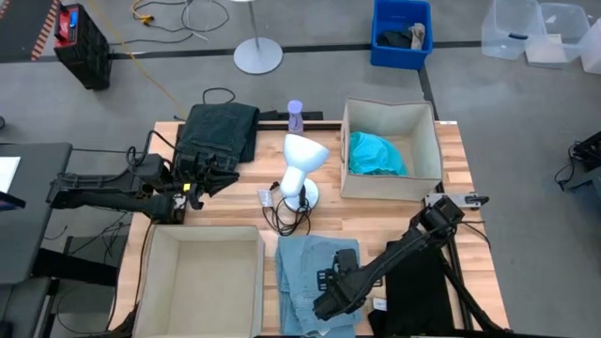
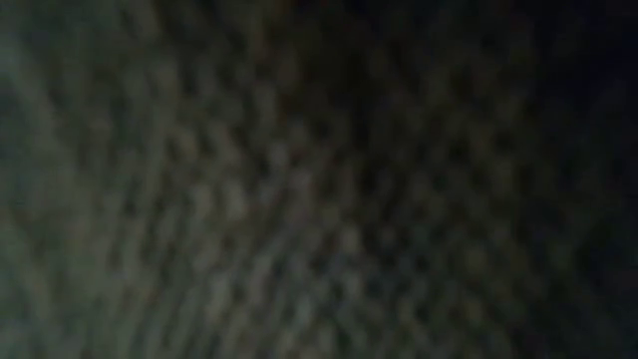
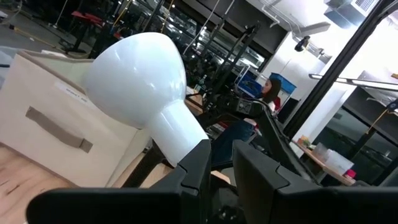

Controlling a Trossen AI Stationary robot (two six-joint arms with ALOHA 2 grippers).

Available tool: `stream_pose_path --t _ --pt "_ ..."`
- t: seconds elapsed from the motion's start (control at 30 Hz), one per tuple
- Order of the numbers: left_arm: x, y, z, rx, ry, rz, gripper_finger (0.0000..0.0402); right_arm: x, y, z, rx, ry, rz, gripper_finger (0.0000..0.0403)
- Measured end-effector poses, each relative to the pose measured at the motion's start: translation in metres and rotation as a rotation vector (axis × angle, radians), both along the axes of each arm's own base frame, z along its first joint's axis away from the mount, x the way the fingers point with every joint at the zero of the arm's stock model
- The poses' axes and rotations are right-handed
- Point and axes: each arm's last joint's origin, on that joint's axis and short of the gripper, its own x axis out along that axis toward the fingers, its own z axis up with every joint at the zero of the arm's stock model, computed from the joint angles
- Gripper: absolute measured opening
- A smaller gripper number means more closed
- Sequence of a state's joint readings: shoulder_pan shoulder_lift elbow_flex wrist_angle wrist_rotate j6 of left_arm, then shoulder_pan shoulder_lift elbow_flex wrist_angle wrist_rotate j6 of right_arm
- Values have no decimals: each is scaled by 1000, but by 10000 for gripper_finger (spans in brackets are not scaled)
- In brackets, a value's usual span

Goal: Sort clothes
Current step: Put the light blue pants into the top laundry organizer

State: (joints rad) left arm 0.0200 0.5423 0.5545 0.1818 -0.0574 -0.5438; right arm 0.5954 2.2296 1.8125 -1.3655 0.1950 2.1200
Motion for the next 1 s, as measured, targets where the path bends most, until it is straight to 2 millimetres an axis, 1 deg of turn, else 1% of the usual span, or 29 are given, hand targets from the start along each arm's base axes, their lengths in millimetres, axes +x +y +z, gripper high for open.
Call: stream_pose_path --t 0.1,0.23,0.33,0.4,0.53,0.6,0.7,0.77,0.93,0.97,1.0 --pt "0 0 0 0 2 0 61 4 -3 -20 39 -45 26 348" --pt "0 0 -1 0 7 0 61 13 -8 -37 119 -137 68 348" --pt "0 0 -1 -1 8 0 61 17 -12 -40 156 -140 54 347" --pt "0 0 -1 -1 8 0 61 19 -16 -40 166 -128 75 342" --pt "0 0 -1 -2 8 0 61 23 -21 -40 188 -112 120 311" --pt "0 0 -1 -1 8 0 61 24 -23 -41 189 -115 121 285" --pt "0 0 -1 -2 8 0 61 26 -26 -41 193 -118 118 230" --pt "0 0 -1 -2 9 0 61 27 -27 -41 193 -118 115 184" --pt "0 0 -1 0 8 0 61 28 -28 -40 192 -120 131 51" --pt "0 0 -1 0 8 0 61 28 -28 -40 188 -124 130 31" --pt "0 0 -1 0 8 0 61 29 -28 -39 181 -128 131 23"
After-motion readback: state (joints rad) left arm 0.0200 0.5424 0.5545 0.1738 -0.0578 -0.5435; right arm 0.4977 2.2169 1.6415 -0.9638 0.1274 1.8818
